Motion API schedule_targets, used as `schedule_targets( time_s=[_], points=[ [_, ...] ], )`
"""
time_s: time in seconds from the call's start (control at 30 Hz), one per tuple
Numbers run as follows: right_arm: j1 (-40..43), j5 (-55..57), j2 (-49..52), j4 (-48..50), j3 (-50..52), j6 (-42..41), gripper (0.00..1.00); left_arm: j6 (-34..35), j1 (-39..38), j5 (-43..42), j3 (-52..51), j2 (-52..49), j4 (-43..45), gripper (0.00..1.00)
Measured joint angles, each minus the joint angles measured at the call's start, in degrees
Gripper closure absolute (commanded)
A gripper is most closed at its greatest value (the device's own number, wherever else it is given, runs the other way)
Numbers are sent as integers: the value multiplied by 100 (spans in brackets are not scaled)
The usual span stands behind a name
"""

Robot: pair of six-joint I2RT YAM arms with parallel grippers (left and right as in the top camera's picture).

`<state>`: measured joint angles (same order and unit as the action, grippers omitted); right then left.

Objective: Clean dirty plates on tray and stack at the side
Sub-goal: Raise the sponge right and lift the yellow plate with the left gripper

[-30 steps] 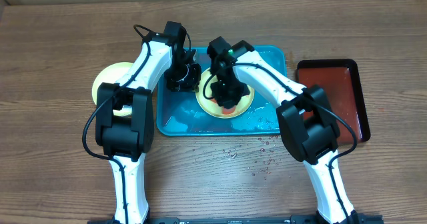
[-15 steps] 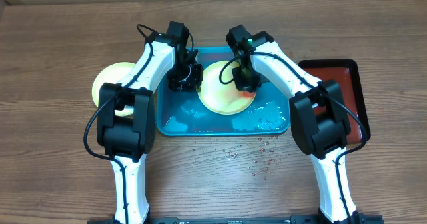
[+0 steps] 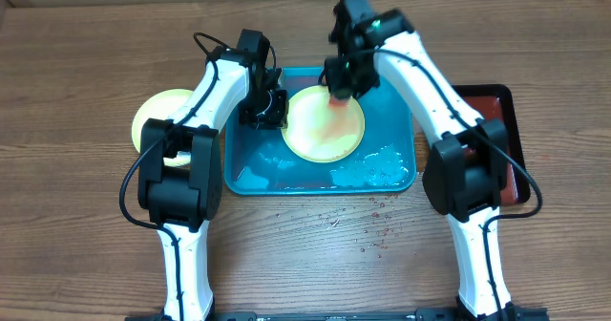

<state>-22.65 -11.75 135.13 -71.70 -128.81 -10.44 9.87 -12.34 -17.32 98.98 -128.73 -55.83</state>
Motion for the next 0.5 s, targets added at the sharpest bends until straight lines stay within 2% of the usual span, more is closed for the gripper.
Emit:
schedule_targets(
  time_s=[0.03,0.07,0.1,0.13,0.5],
  points=[
    [46,-39,-33,-72,-181,-7,96,2,0,4,-48,0,63,75],
    [87,-52,-72,-140,-306,-7,96,0,0,-2,-105,0,125,80],
    [140,-72,-133,-208,-417,-4,96,11,0,-4,-151,11,184,92],
    [173,-74,-179,-238,-459,-7,96,0,0,-9,-188,28,240,96],
    [525,17,-457,-879,-509,-4,96,0,39,-81,-308,76,400,96]
  ],
)
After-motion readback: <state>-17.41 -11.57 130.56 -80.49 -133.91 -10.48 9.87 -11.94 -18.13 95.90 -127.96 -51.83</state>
